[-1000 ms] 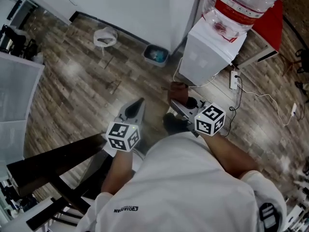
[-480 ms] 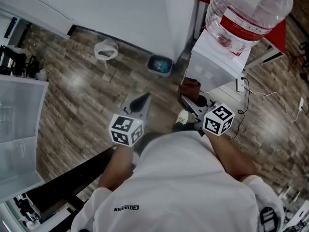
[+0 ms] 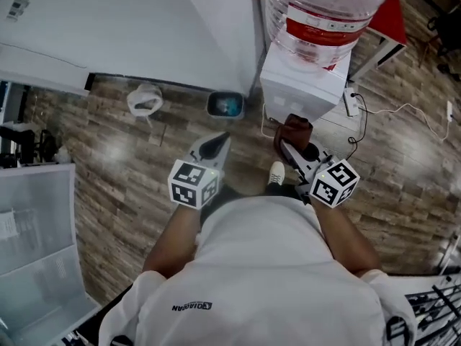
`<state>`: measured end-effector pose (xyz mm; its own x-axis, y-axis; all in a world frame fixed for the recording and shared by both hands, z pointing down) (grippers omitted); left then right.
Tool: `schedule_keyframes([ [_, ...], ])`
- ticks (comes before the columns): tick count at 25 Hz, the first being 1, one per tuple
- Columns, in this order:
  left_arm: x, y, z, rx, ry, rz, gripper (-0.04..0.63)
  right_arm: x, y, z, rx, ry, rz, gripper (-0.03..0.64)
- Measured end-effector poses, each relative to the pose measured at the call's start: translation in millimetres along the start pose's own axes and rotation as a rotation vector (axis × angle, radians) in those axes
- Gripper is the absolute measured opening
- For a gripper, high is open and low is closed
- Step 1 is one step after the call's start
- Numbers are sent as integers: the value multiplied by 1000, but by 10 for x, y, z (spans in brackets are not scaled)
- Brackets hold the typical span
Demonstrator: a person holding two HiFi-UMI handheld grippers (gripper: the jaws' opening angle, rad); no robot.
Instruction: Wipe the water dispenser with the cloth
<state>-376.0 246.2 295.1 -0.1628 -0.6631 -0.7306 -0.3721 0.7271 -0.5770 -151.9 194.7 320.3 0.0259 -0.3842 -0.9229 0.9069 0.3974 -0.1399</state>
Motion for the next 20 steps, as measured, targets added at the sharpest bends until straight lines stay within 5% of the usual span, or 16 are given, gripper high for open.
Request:
schedule_keyframes([
  [11, 524, -682, -243, -245, -218, -121, -11, -56, 273, 185, -409, 19, 95, 58],
  [20, 756, -960, -724, -479, -378, -235, -11, -209, -259, -120, -667, -47, 166, 58],
])
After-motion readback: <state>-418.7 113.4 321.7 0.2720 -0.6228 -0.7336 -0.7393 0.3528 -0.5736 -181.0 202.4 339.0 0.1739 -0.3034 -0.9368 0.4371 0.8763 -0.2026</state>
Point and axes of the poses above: the fingertips, and each gripper's own axes: y backward along the fingers, z to its right, x out of its top, the point moved 7 cm from there along y, backward along the fingers, and after that the axes turned 14 degrees about y, right-handed, at the moved point
